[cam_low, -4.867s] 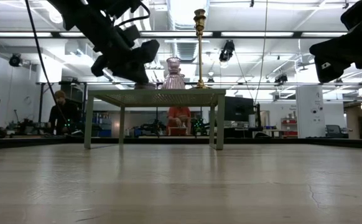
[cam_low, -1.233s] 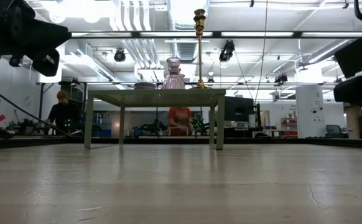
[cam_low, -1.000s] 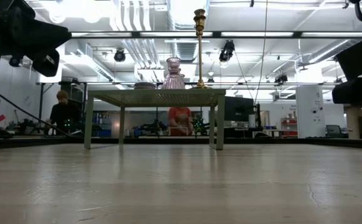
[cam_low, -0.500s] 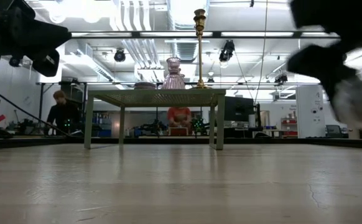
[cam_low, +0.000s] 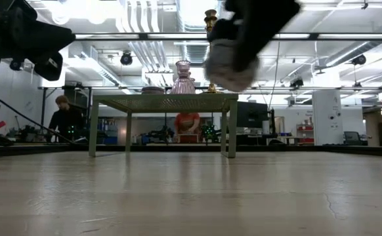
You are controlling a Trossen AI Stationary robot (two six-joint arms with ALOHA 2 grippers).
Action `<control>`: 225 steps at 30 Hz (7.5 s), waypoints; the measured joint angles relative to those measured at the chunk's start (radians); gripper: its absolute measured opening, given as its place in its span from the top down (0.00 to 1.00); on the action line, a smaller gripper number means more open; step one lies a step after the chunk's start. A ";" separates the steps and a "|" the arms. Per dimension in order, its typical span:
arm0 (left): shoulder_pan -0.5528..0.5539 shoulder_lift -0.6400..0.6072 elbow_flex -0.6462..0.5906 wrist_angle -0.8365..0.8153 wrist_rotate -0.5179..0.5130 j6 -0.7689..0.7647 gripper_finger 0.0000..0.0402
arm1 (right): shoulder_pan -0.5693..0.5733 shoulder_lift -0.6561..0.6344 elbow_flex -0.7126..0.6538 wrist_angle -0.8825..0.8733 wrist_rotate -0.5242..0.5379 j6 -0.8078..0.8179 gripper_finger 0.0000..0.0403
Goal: Pick & Place candle stick holders
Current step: Put the white scented candle on the shelf aligned with the scented candles
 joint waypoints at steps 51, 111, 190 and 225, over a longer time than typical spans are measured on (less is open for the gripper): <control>0.000 0.000 0.000 -0.022 0.000 0.000 0.87 | -0.200 0.575 0.750 -0.282 -0.104 -0.224 0.06; 0.002 0.000 0.000 0.082 -0.188 0.050 0.87 | -0.175 -1.090 -1.125 0.960 0.002 -0.090 0.97; 0.028 1.568 0.803 -0.256 -0.092 -0.350 0.01 | -0.226 -1.466 -1.478 1.075 0.008 -0.037 0.97; 0.068 1.379 0.802 -0.345 -0.095 -0.316 0.24 | -0.226 -1.465 -1.478 1.055 0.008 -0.041 0.97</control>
